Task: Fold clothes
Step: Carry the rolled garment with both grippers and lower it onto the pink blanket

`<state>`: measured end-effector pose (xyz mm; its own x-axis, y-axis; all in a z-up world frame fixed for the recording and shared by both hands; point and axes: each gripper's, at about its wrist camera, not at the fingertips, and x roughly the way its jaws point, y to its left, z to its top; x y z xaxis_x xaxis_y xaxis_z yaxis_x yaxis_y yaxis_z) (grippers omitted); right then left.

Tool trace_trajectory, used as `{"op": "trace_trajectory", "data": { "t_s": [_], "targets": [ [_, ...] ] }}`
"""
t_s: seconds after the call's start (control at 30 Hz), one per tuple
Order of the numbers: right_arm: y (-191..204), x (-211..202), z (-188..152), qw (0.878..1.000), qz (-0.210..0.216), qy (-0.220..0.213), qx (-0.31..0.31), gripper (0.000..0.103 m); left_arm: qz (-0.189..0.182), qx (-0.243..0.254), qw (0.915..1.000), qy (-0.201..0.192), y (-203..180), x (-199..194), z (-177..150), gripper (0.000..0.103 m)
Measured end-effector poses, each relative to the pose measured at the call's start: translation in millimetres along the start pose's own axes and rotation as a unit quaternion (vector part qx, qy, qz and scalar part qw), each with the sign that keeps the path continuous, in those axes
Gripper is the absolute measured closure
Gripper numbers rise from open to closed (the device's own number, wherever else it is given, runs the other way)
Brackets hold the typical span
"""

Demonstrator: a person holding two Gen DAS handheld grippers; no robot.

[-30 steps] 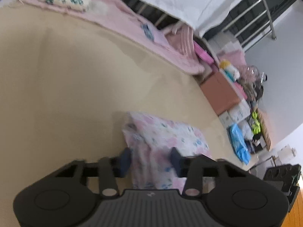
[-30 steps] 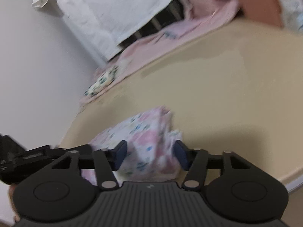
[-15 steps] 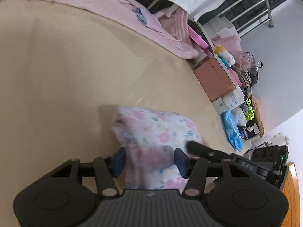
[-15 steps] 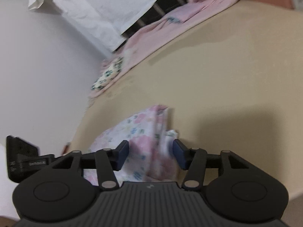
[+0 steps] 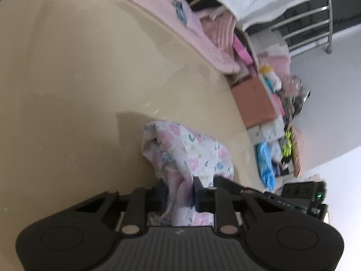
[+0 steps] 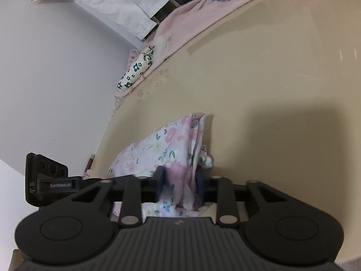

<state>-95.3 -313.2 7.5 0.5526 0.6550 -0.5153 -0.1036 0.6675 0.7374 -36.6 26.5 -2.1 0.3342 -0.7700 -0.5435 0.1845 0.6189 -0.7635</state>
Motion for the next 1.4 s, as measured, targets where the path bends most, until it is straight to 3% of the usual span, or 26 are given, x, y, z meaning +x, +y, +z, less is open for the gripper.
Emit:
{"op": "trace_trajectory", "data": {
  "t_s": [0.17, 0.37, 0.63, 0.83, 0.93, 1.1, 1.2, 1.27, 1.37, 1.4],
  "targets": [
    [9, 12, 23, 0.997, 0.063, -0.015, 0.032, 0.087, -0.014, 0.005, 0.999, -0.041, -1, -25, 40, 0.088],
    [63, 59, 92, 0.996, 0.083, -0.035, -0.02, 0.087, 0.03, 0.063, 0.9933, -0.092, -15, -62, 139, 0.088],
    [123, 182, 236, 0.991, 0.131, -0.03, -0.01, 0.088, 0.09, 0.081, 0.9847, -0.126, -14, -97, 306, 0.088],
    [155, 284, 307, 0.992, 0.126, -0.015, -0.01, 0.088, 0.157, 0.089, 0.9748, -0.132, 33, -95, 398, 0.086],
    [154, 333, 322, 0.994, 0.11, 0.003, -0.008, 0.088, 0.195, 0.084, 0.9696, -0.122, 65, -82, 423, 0.086],
    [144, 392, 328, 0.996, 0.085, 0.02, -0.005, 0.087, 0.23, 0.08, 0.9619, -0.124, 104, -64, 437, 0.086],
    [136, 412, 326, 0.997, 0.072, 0.015, -0.016, 0.087, 0.243, 0.084, 0.9568, -0.135, 123, -52, 434, 0.072],
    [130, 413, 321, 0.997, 0.076, 0.007, -0.024, 0.082, 0.25, 0.097, 0.9491, -0.166, 127, -53, 427, 0.047],
    [132, 396, 320, 0.996, 0.074, -0.004, -0.056, 0.07, 0.263, 0.134, 0.936, -0.192, 112, -66, 415, 0.045],
    [136, 387, 321, 0.995, 0.064, -0.019, -0.075, 0.066, 0.274, 0.151, 0.928, -0.202, 102, -71, 411, 0.045]
  ]
}}
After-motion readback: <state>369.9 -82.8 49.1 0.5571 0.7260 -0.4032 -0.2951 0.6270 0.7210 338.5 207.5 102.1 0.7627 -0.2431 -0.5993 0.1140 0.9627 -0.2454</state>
